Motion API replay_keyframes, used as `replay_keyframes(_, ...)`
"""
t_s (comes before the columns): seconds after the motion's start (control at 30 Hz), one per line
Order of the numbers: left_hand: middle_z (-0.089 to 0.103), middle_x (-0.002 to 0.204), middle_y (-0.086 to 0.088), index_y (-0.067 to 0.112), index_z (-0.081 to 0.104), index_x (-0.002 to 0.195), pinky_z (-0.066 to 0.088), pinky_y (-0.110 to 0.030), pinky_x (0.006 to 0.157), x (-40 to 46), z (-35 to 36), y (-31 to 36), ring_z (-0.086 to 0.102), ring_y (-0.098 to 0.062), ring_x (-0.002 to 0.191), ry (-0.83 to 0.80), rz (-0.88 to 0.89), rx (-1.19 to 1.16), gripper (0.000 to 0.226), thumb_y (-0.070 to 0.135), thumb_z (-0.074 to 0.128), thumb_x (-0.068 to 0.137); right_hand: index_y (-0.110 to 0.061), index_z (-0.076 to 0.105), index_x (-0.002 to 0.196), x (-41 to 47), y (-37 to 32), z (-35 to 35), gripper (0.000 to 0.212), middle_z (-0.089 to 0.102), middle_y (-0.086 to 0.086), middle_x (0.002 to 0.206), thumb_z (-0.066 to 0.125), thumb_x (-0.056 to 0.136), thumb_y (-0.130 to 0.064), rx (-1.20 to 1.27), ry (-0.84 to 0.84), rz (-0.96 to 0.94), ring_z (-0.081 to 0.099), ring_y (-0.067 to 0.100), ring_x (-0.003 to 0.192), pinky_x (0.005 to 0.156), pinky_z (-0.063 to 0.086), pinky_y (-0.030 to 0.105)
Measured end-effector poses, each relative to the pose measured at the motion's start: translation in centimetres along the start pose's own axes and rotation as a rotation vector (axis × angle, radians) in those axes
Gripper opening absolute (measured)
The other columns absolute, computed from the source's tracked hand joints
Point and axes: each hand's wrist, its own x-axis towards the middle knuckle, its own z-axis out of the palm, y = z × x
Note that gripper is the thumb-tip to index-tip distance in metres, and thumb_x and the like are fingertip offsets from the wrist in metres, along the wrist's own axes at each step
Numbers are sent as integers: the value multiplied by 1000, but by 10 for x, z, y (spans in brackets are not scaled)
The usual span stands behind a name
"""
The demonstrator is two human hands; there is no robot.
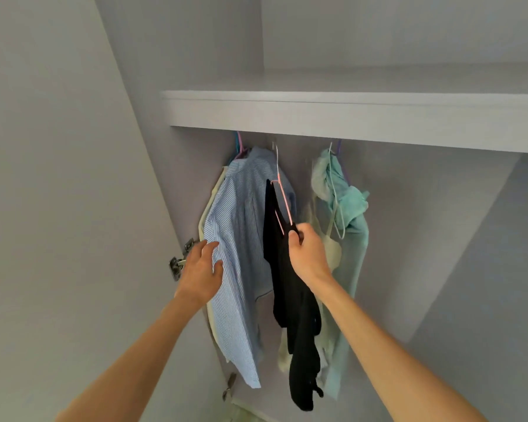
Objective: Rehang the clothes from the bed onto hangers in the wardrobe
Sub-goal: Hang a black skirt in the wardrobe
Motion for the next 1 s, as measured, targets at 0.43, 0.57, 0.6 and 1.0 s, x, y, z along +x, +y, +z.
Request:
replay_keyframes(0.43, 20, 150, -16, 6, 21, 145, 24, -40, 113, 96, 16, -23, 23, -30, 137, 60, 0, -77, 54, 9, 42, 95, -5, 48, 92, 126, -14, 82, 9, 52, 11, 83, 41, 96, -7, -4, 258, -108, 50, 21, 72, 60, 32, 21)
replay_keyframes(0.57, 27, 146, -19, 2, 24, 144, 24, -35, 111, 109, 27, -38, 30, -31, 134, 78, 90, -91, 54, 10, 45, 95, 3, 51, 99, 158, -14, 100, 15, 51, 11, 82, 40, 96, -6, -44, 293, -95, 49, 21, 74, 63, 34, 26)
replay_keyframes(0.6, 28, 145, -18, 3, 25, 143, 24, -31, 110, 111, 29, -41, 32, -30, 132, 82, 100, -119, 52, 10, 44, 95, 4, 51, 99, 164, -12, 105, 15, 52, 12, 83, 40, 96, -6, -67, 295, -82, 49, 22, 74, 64, 36, 30)
replay_keyframes(1.0, 33, 143, -4, 14, 22, 145, 17, 8, 91, 116, 37, -52, 32, 3, 119, 32, 153, -354, 47, 19, 29, 99, 7, 57, 102, 180, -5, 153, 26, 58, 22, 101, 40, 97, -11, -465, 210, -167, 57, 37, 92, 76, 42, 39)
